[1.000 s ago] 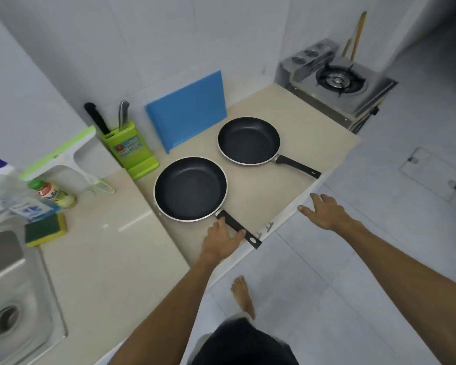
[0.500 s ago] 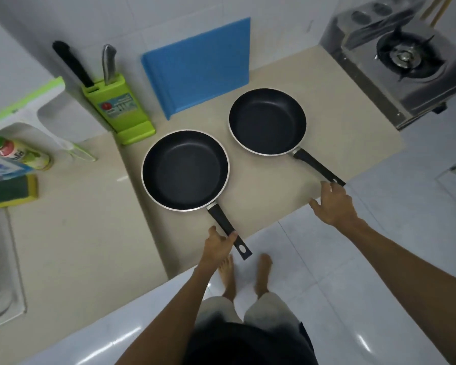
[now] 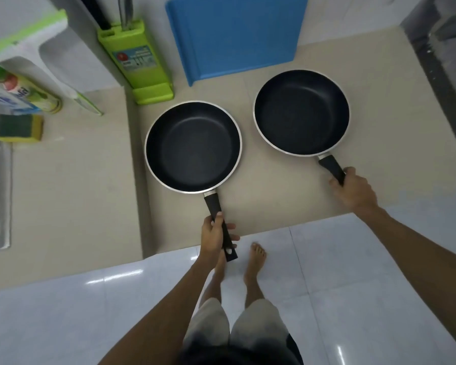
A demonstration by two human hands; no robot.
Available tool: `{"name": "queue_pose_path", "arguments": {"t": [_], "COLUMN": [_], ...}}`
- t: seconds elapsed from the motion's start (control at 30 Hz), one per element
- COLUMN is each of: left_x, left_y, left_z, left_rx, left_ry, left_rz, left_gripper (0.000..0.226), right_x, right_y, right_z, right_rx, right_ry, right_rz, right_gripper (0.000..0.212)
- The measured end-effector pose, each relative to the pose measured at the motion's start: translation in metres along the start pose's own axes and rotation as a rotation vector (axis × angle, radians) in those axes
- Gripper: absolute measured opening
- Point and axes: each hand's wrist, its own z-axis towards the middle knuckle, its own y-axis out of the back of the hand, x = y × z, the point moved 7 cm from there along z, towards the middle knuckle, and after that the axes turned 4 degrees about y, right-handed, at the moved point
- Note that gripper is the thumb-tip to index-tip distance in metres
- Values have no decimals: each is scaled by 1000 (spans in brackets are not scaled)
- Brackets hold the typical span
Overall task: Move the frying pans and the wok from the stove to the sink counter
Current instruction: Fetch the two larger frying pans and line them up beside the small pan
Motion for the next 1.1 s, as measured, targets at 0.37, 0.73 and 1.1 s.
{"name": "queue_pose_path", "arguments": {"t": [0.37,0.73,1.1], "left_x": [8,-22,-58], "left_y": [-10,-15,10], "left_z": [22,-7,-70], "left_rx": [-53,-47,-41], "left_ry": [-63,-139,-236], "left_rz": [-163,-136,-118], "left_gripper": [41,38,36], "right_x": [-15,28,60], "right_y": [-42,-69,-22], "right_z": [29,-6,-60], "right_rx": [588,549,498], "right_ry": [-225,-257,-152], "right_rz": [767,1104,1095], "right_gripper": [54,46,42]}}
